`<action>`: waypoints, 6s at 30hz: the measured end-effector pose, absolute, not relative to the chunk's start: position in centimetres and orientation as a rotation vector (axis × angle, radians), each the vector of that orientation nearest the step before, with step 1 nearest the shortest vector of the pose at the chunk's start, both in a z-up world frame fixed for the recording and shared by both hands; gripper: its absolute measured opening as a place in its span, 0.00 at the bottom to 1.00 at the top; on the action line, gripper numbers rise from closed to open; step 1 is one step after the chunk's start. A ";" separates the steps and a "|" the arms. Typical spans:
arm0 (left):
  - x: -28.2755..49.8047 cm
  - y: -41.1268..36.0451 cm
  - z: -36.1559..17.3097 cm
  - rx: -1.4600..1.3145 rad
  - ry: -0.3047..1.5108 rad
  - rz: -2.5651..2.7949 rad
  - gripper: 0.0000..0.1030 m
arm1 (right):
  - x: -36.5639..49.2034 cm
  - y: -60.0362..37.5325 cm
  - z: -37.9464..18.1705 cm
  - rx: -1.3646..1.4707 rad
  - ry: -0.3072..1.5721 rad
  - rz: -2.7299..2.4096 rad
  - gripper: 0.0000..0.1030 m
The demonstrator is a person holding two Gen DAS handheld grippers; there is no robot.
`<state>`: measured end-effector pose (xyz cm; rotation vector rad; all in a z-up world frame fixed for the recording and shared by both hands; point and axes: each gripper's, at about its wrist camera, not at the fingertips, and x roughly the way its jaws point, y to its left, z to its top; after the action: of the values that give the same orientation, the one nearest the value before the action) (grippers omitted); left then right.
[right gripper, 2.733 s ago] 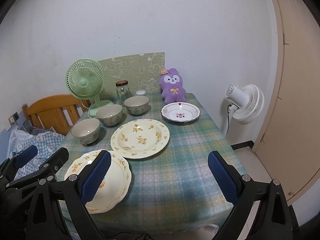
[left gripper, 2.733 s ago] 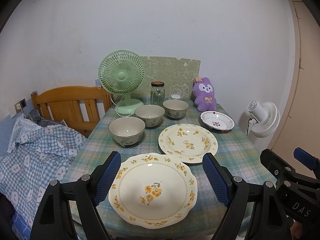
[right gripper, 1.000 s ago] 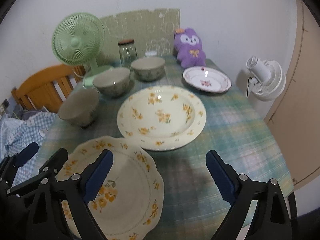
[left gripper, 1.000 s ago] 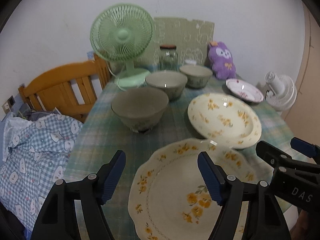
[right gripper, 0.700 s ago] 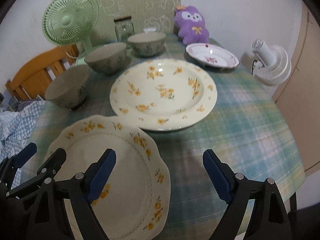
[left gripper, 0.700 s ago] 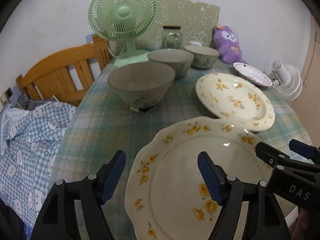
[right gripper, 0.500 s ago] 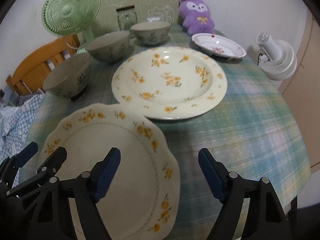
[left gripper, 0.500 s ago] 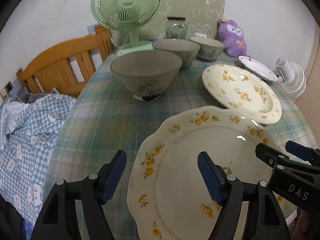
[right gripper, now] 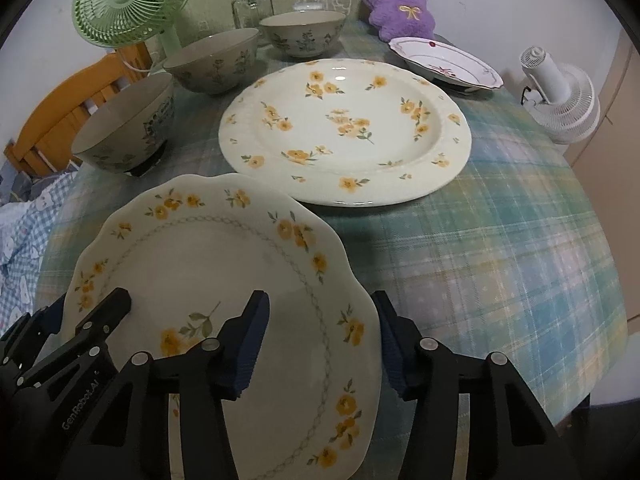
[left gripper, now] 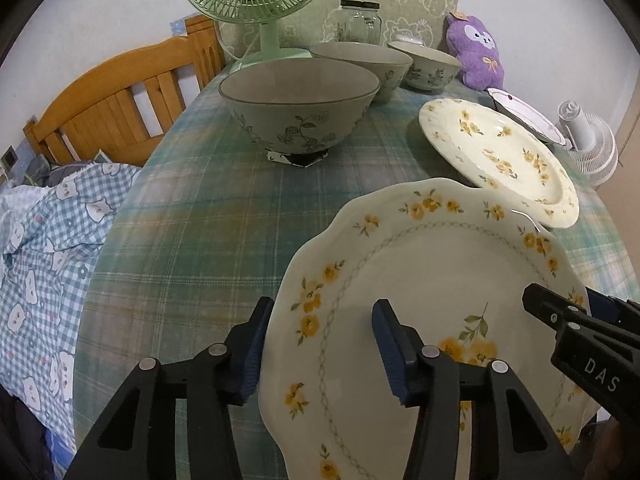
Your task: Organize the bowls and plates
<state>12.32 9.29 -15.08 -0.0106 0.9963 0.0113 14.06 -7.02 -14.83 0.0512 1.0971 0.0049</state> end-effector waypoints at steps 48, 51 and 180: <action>13.5 -10.4 -10.3 -0.014 0.978 -0.023 0.50 | 15.4 -27.0 -8.9 0.032 1.053 -0.030 0.54; 14.0 -12.3 -10.9 -0.014 0.984 -0.025 0.50 | 16.0 -29.2 -9.6 0.034 1.065 -0.035 0.54; 27.7 -2.0 -14.3 -0.014 1.051 0.123 0.54 | 29.6 -15.1 -13.5 -0.151 1.056 -0.099 0.47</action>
<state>27.70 -1.98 -14.33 -0.0138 1.0510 0.1227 29.63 -15.15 -13.49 -0.1515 1.0559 -0.0991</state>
